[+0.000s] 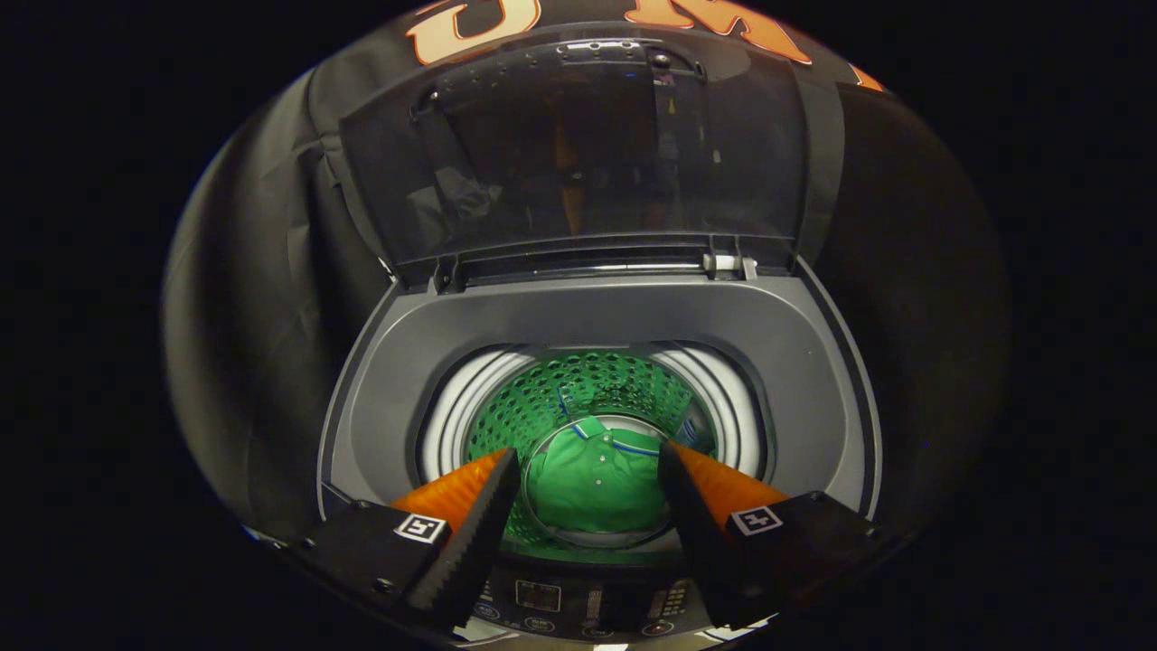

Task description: Put the clothes into the washing machine and then close the washing machine lid.

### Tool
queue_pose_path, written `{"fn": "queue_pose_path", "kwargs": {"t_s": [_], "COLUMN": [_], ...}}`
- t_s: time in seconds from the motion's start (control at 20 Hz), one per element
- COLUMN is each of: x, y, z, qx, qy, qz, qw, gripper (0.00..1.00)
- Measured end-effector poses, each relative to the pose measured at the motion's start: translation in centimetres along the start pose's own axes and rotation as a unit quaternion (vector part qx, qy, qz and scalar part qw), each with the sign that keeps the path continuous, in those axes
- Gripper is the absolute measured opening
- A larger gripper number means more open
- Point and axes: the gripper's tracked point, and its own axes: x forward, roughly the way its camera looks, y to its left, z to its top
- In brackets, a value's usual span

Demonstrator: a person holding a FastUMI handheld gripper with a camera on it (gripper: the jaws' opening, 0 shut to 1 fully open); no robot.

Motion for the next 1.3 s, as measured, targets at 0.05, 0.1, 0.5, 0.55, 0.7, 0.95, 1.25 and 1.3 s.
{"fn": "queue_pose_path", "kwargs": {"t_s": [0.05, 0.1, 0.5, 0.55, 0.7, 0.95, 1.25, 1.3], "x": [-0.5, -1.2, -10.4, -12.1, -17.6, -22.2, -17.4, -16.5], "y": [0.0, -0.1, 1.1, 1.4, 2.6, 3.3, 0.7, 0.3], "z": [0.5, 1.0, 11.8, 13.9, 20.5, 29.1, 36.1, 36.6], "qx": [-0.002, -0.004, -0.031, -0.034, -0.037, -0.023, -0.008, -0.004], "qy": [-0.009, -0.018, -0.191, -0.22, -0.291, -0.342, -0.321, -0.313], "qz": [-0.001, -0.002, 0.01, 0.012, 0.022, 0.034, 0.019, 0.016], "qw": [1.0, 1.0, 0.981, 0.975, 0.956, 0.939, 0.947, 0.95], "gripper": [0.99, 0.99, 0.98, 0.98, 0.98, 0.98, 0.98, 0.98]}}
